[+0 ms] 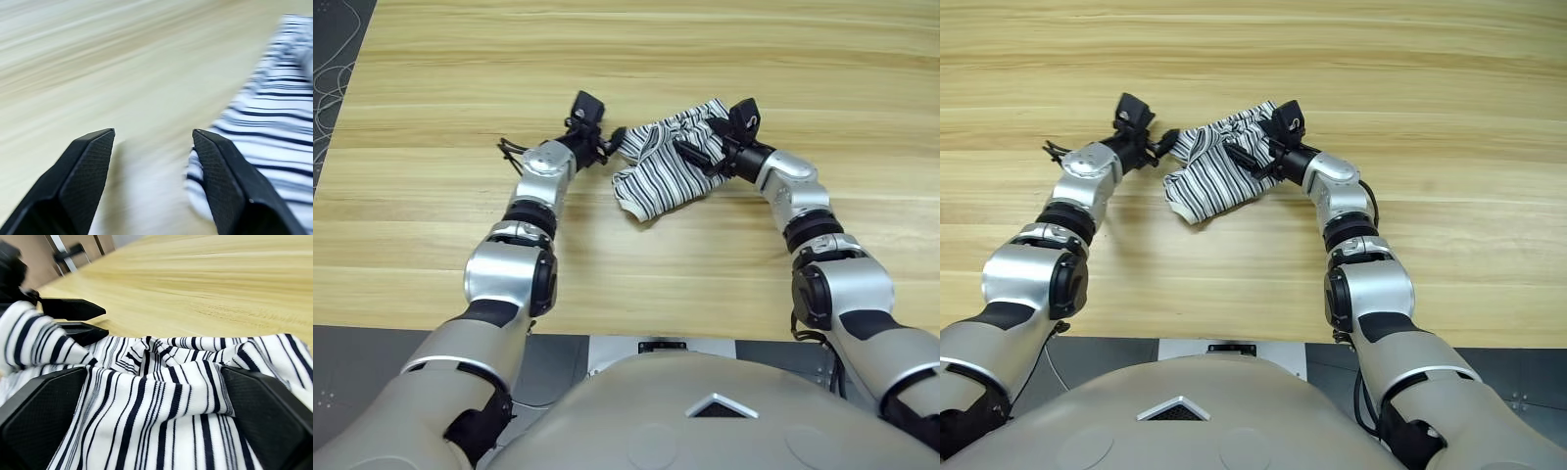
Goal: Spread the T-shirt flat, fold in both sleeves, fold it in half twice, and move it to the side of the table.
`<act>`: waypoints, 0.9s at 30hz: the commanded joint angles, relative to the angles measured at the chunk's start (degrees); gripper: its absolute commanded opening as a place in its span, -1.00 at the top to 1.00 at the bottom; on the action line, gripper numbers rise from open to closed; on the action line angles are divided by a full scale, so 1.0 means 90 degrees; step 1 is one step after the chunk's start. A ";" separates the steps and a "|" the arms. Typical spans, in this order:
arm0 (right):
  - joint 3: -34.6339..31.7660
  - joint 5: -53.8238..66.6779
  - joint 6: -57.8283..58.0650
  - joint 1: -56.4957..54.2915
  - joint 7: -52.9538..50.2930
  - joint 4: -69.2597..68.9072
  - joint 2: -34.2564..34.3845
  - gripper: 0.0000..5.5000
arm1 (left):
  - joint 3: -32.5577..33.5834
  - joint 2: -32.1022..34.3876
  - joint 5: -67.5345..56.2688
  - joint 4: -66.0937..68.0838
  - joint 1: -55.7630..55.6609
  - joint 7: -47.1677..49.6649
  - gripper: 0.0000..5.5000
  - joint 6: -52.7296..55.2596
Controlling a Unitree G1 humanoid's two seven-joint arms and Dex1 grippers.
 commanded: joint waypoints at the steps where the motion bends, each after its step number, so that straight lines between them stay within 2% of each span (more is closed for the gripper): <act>1: 0.0210 -0.0317 0.1114 0.1155 -0.0144 0.0323 -0.0116 -0.84 | 0.0616 0.0610 -0.0487 -0.0689 -0.0088 -0.0056 -0.08 -0.0426; 5: 0.0491 -0.0648 0.0622 0.1254 -0.0554 0.0052 -0.0190 -0.84 | 0.0385 0.0139 -0.0756 -0.2549 0.0469 -0.0433 -0.08 -0.0221; 9: 0.0841 -0.0904 0.0332 0.1346 -0.0710 -0.0432 -0.0166 -0.84 | -0.0825 -0.0816 -0.1014 -0.5737 0.1962 -0.0694 -0.08 0.1006; 13: 0.1055 -0.1113 0.0198 0.1422 -0.0889 -0.0605 -0.0192 -0.84 | -0.1740 -0.1187 -0.0811 -0.6936 0.2750 -0.0676 -0.08 0.1808; 20: 0.1199 -0.1248 0.0031 0.1478 -0.1124 -0.0698 -0.0246 -0.84 | -0.2276 -0.1259 -0.0492 -0.7150 0.3238 -0.0548 -0.08 0.2171; 27: 0.1255 -0.1242 0.0058 0.1584 -0.1100 -0.0917 -0.0210 -0.84 | -0.1718 -0.1163 -0.0266 -0.5370 0.2403 -0.0062 -0.08 0.1474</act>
